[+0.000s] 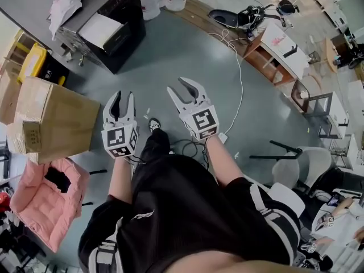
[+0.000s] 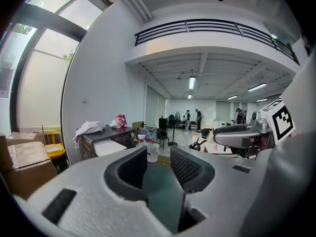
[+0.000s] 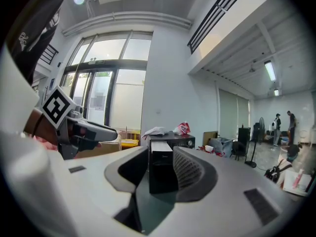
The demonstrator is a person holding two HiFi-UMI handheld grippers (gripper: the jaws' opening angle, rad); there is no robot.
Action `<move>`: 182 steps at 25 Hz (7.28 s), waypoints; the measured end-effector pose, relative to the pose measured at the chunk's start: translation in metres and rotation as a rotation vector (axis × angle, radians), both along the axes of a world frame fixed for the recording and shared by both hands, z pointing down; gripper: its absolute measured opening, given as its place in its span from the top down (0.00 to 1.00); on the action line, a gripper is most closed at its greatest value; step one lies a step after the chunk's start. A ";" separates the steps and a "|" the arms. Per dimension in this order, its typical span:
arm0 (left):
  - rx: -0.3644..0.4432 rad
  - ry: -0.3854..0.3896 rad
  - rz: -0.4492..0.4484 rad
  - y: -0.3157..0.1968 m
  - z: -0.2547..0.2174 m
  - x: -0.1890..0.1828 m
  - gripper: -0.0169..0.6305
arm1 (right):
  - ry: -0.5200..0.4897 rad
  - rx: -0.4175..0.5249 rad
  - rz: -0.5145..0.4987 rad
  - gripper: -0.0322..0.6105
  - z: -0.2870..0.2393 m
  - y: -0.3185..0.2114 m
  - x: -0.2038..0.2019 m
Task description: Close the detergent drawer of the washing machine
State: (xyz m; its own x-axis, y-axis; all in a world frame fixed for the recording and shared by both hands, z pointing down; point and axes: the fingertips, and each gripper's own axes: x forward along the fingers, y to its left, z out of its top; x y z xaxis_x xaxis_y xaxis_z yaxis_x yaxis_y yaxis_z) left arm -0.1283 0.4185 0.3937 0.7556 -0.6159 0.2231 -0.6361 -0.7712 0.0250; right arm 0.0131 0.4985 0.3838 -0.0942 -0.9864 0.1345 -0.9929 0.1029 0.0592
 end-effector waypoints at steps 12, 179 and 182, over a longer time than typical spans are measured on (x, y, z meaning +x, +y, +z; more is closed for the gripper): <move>-0.039 0.000 0.036 -0.114 0.008 0.045 0.74 | 0.026 -0.034 0.025 0.69 -0.006 -0.107 0.045; -0.573 -0.090 -0.514 -0.448 0.243 0.025 0.62 | 0.092 -0.605 -0.511 0.64 0.250 -0.559 0.031; -0.566 -0.111 -0.500 -0.452 0.243 0.024 0.63 | 0.092 -0.610 -0.498 0.64 0.251 -0.562 0.030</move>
